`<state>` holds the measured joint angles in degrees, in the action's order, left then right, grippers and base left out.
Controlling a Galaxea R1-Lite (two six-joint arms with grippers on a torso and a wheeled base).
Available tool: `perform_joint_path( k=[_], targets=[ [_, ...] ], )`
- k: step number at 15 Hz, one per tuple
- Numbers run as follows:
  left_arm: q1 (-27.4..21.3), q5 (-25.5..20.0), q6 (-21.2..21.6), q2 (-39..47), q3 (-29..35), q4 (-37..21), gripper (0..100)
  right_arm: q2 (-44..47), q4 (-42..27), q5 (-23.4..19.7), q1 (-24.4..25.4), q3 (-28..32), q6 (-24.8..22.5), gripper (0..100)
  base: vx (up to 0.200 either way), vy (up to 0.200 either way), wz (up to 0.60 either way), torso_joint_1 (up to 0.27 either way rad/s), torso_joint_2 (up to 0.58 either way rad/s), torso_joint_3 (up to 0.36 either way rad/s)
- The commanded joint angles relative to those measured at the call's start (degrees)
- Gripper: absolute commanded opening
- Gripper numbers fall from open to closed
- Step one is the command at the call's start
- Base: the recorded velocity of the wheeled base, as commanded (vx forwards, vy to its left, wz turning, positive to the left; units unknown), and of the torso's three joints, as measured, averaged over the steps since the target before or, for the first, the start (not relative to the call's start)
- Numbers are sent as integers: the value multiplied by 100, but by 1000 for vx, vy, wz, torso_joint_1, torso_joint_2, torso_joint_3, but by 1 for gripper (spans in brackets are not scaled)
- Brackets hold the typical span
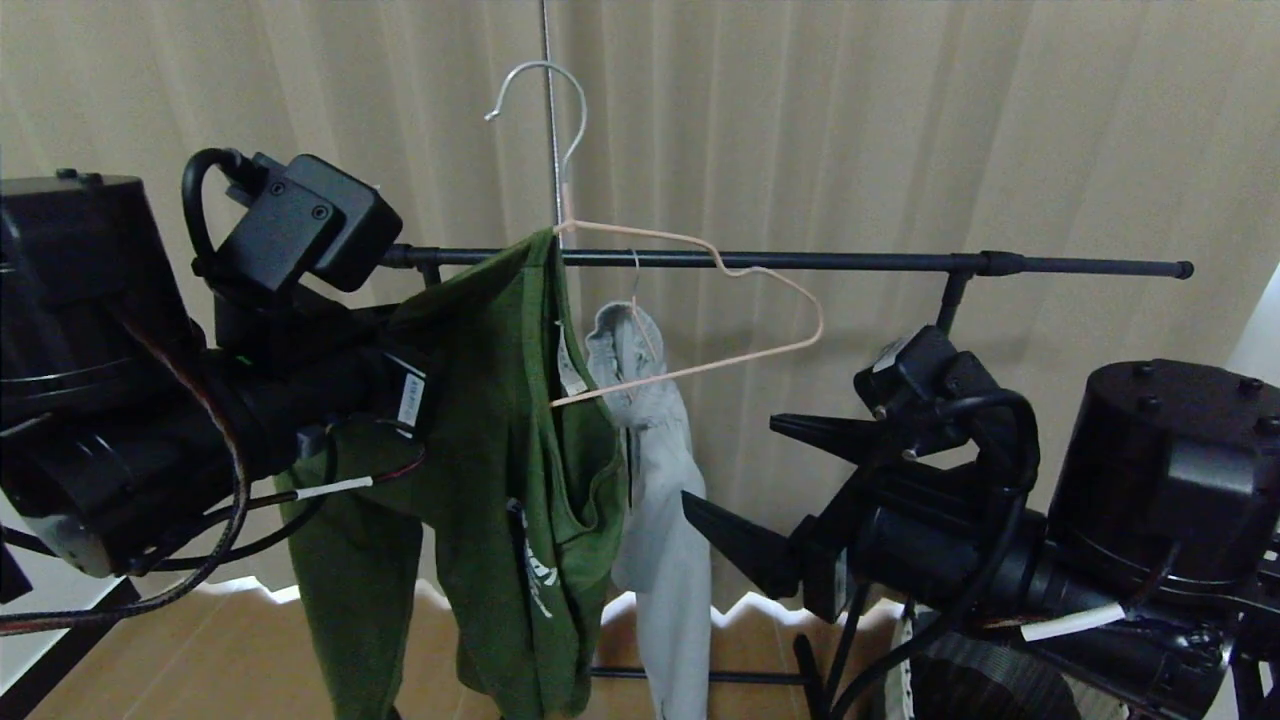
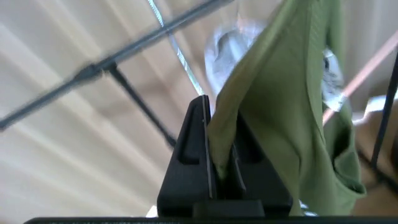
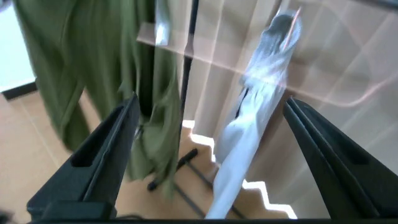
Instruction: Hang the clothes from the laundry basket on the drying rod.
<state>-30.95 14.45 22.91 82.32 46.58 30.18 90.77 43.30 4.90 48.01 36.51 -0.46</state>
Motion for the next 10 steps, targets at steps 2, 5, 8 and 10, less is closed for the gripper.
perform_joint_path(
  k=[2,5,8,10],
  targets=[
    [-174,-12,-5,117,53,251,0,239,3,20,95,-48,-15,100,0,0,0,0,0,0],
    [-464,-12,-102,100,123,365,0,538,12,37,95,128,-6,100,0,0,0,0,0,0],
    [-640,-3,-102,65,132,392,0,828,3,415,42,436,11,100,0,0,0,0,0,0],
    [-798,-3,-111,3,123,392,0,1092,3,767,-55,691,55,100,0,0,0,0,0,0]
  ],
)
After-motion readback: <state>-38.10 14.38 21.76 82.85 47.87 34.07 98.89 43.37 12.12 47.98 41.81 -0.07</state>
